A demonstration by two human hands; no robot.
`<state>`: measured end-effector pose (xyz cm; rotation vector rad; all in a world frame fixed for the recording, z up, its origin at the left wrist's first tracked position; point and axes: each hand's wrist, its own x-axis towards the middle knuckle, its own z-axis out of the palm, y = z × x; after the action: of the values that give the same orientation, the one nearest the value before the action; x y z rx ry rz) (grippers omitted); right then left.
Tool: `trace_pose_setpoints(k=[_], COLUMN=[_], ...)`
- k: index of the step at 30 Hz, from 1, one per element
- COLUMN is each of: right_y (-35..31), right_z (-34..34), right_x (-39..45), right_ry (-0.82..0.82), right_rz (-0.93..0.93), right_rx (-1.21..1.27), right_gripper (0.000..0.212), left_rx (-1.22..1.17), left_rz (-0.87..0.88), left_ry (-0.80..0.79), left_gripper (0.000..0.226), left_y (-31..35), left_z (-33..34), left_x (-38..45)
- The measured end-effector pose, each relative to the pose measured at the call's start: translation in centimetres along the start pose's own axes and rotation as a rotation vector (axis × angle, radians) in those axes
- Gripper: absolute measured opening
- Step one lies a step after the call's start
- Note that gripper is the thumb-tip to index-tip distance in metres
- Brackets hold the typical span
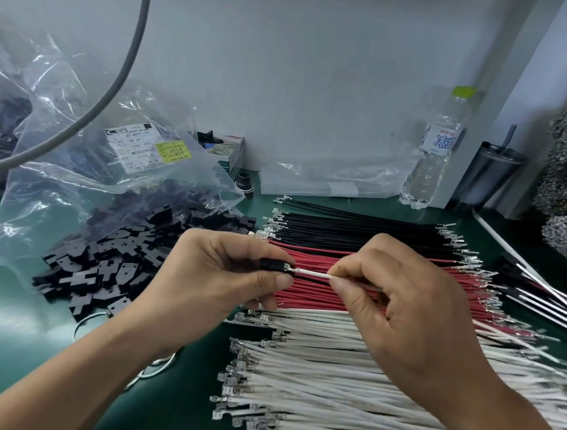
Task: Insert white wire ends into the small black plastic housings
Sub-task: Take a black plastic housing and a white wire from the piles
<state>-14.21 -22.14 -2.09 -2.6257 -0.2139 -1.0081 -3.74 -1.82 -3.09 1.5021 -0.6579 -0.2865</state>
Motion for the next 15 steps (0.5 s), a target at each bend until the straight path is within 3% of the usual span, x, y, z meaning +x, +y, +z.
trace_pose_setpoints(k=[6,10,15], right_y=[-0.2,-0.6,-0.3], right_z=[0.8,0.9,1.6], right_x=[-0.4,-0.3,-0.6], right_ry=[0.005,0.027,-0.055], right_rz=[0.069,-0.018,0.1], right_rx=[0.146,0.024,0.226], right_gripper=[0.012,0.013,0.012], left_rx=[0.042,0.138,0.014], left_rz=[0.01,0.004,-0.043], left_ry=[-0.02,0.006,-0.04], left_gripper=[0.023,0.021,0.023], left_y=[-0.2,-0.4,-0.1], left_z=[-0.2,-0.1,0.0], left_x=[0.1,0.1,-0.1])
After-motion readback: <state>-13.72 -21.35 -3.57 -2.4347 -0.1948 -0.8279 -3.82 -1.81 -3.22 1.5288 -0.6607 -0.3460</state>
